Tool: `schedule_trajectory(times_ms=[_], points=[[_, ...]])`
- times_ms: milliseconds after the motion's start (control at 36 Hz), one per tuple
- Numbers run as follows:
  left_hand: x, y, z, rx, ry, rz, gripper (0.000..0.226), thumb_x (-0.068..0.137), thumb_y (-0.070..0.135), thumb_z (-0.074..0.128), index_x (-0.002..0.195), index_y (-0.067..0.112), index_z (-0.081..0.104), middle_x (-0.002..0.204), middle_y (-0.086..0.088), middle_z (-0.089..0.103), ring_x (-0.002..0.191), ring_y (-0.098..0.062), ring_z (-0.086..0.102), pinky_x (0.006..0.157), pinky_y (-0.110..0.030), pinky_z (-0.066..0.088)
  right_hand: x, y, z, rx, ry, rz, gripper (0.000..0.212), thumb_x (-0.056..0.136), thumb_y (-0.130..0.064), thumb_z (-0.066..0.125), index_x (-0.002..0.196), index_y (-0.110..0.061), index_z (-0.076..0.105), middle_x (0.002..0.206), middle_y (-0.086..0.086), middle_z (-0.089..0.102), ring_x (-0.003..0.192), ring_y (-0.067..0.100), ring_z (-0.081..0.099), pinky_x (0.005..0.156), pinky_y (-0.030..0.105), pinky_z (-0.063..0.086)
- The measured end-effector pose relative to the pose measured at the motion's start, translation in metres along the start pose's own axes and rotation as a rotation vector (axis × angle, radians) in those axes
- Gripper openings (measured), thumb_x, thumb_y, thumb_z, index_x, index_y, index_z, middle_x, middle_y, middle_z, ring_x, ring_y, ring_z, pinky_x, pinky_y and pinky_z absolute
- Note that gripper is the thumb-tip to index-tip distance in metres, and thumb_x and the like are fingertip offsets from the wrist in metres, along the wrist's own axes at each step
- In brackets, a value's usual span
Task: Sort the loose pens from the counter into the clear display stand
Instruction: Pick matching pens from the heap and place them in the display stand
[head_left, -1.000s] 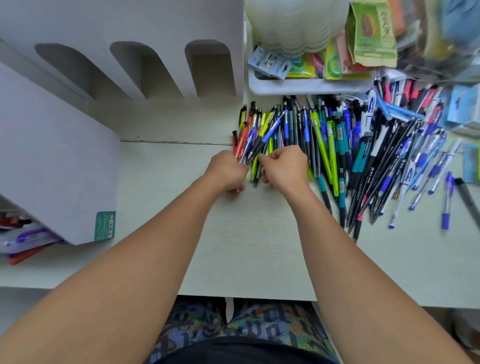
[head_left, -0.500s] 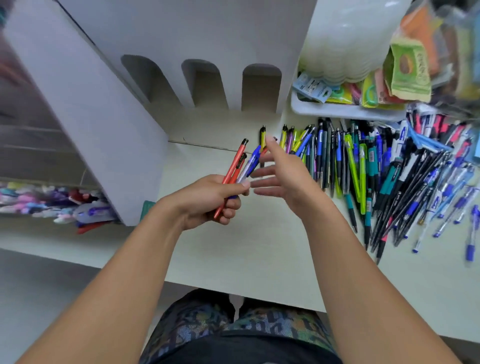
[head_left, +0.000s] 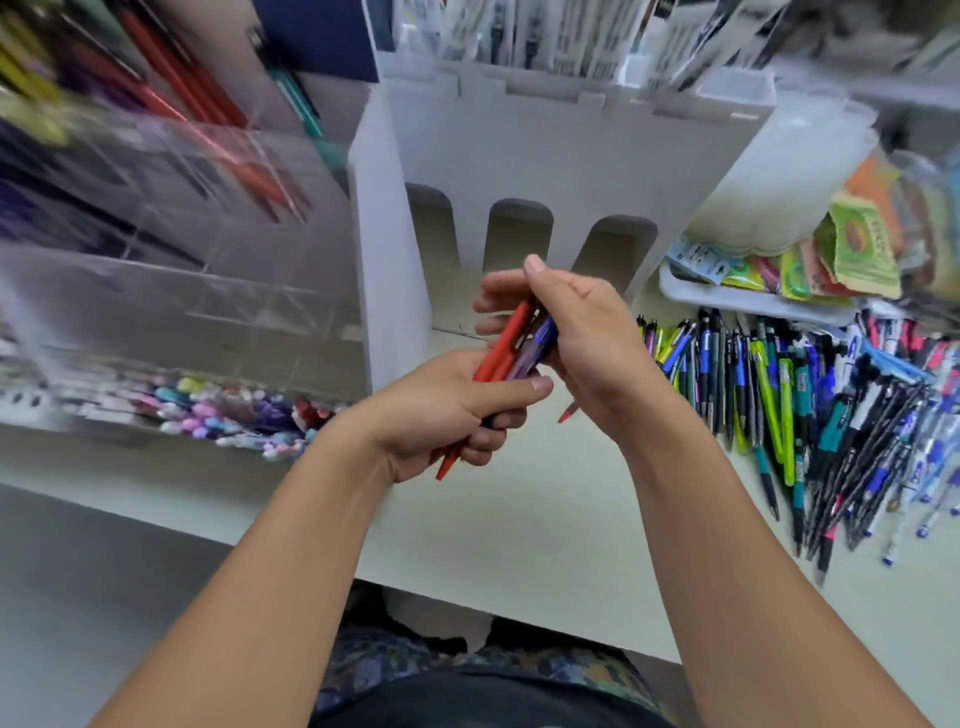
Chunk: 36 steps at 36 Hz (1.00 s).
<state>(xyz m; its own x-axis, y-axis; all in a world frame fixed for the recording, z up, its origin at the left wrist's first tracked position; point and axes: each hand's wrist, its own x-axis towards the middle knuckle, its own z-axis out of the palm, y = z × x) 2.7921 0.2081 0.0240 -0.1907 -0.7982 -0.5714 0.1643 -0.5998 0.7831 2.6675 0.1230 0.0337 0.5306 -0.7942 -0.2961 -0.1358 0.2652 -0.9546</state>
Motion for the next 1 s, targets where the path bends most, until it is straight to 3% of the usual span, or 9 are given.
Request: schedule_trajectory(times_ms=[139,222,278,389,556,611,722,833,1000], points=[[-0.045,0.02,-0.047,-0.078,-0.023,0.113,0.025,0.086,0.041,0.063,0.09,0.018,0.054,0.06,0.004,0.038,0.044,-0.007,0.028,0.04,-0.017,0.025,-0.009,-0.023,0.052,-0.019,0.175,-0.155,0.016,0.103,-0.026,0.057,0.101,-0.017,0.071,0.092,0.003,0.072,0.082,0.019,0.069,0.069,0.028,0.057],[-0.071,0.027,-0.083,-0.104,-0.062,0.167,0.006,0.087,0.034,0.066,0.083,0.03,0.068,0.065,0.001,0.045,0.045,-0.008,0.032,0.04,-0.018,0.028,-0.007,-0.033,0.086,-0.032,0.236,-0.187,0.013,0.092,-0.017,0.074,0.096,-0.005,0.07,0.075,-0.002,0.068,0.063,0.013,0.061,0.058,0.026,0.051],[-0.083,0.028,-0.106,-0.071,-0.049,0.195,0.009,0.094,0.025,0.065,0.094,0.032,0.071,0.067,-0.001,0.051,0.044,-0.009,0.036,0.038,-0.019,0.03,-0.003,-0.038,0.111,-0.035,0.226,-0.177,0.015,0.086,-0.011,0.078,0.096,-0.002,0.07,0.071,0.001,0.068,0.059,0.014,0.06,0.054,0.026,0.05],[-0.1,0.032,-0.145,0.026,0.031,0.266,0.025,0.096,0.02,0.067,0.12,0.024,0.062,0.072,-0.006,0.067,0.042,-0.014,0.046,0.037,-0.021,0.037,0.008,-0.045,0.158,-0.015,0.253,-0.17,0.012,0.085,-0.008,0.078,0.094,-0.005,0.071,0.066,0.002,0.069,0.055,0.013,0.062,0.052,0.025,0.05],[-0.115,0.033,-0.181,0.005,0.122,0.359,0.021,0.099,0.034,0.061,0.116,0.022,0.062,0.071,-0.01,0.061,0.041,-0.016,0.041,0.036,-0.02,0.03,0.019,-0.055,0.212,-0.01,0.296,-0.176,0.002,0.091,-0.007,0.071,0.093,-0.006,0.07,0.069,0.006,0.072,0.053,0.01,0.06,0.048,0.021,0.047],[-0.117,0.033,-0.192,-0.008,0.115,0.383,0.016,0.099,0.034,0.063,0.114,0.028,0.063,0.079,-0.014,0.058,0.049,-0.021,0.038,0.038,-0.021,0.029,0.021,-0.059,0.223,0.012,0.281,-0.191,0.016,0.09,-0.015,0.073,0.096,0.0,0.07,0.069,0.007,0.07,0.054,0.011,0.058,0.047,0.02,0.046],[-0.128,0.034,-0.208,-0.03,0.093,0.417,0.019,0.096,0.04,0.059,0.111,0.027,0.059,0.065,-0.003,0.057,0.039,-0.016,0.043,0.038,-0.023,0.031,0.029,-0.065,0.242,0.036,0.249,-0.216,0.009,0.09,-0.013,0.073,0.087,-0.005,0.07,0.064,0.005,0.063,0.05,0.01,0.053,0.046,0.018,0.044],[-0.142,0.033,-0.231,-0.134,0.278,0.459,0.008,0.102,0.036,0.052,0.101,0.028,0.052,0.064,-0.002,0.065,0.042,-0.017,0.058,0.034,-0.022,0.04,0.032,-0.079,0.254,0.171,0.375,-0.38,0.004,0.092,-0.014,0.07,0.089,-0.011,0.072,0.072,0.005,0.065,0.055,0.012,0.057,0.052,0.018,0.05],[-0.167,0.025,-0.266,-0.2,0.574,0.446,0.014,0.1,0.037,0.059,0.097,0.023,0.057,0.062,0.004,0.062,0.038,-0.008,0.041,0.033,-0.017,0.028,0.043,-0.096,0.274,0.139,0.37,-0.582,0.009,0.097,-0.01,0.066,0.103,-0.008,0.072,0.079,0.004,0.073,0.066,0.017,0.07,0.065,0.025,0.059]])
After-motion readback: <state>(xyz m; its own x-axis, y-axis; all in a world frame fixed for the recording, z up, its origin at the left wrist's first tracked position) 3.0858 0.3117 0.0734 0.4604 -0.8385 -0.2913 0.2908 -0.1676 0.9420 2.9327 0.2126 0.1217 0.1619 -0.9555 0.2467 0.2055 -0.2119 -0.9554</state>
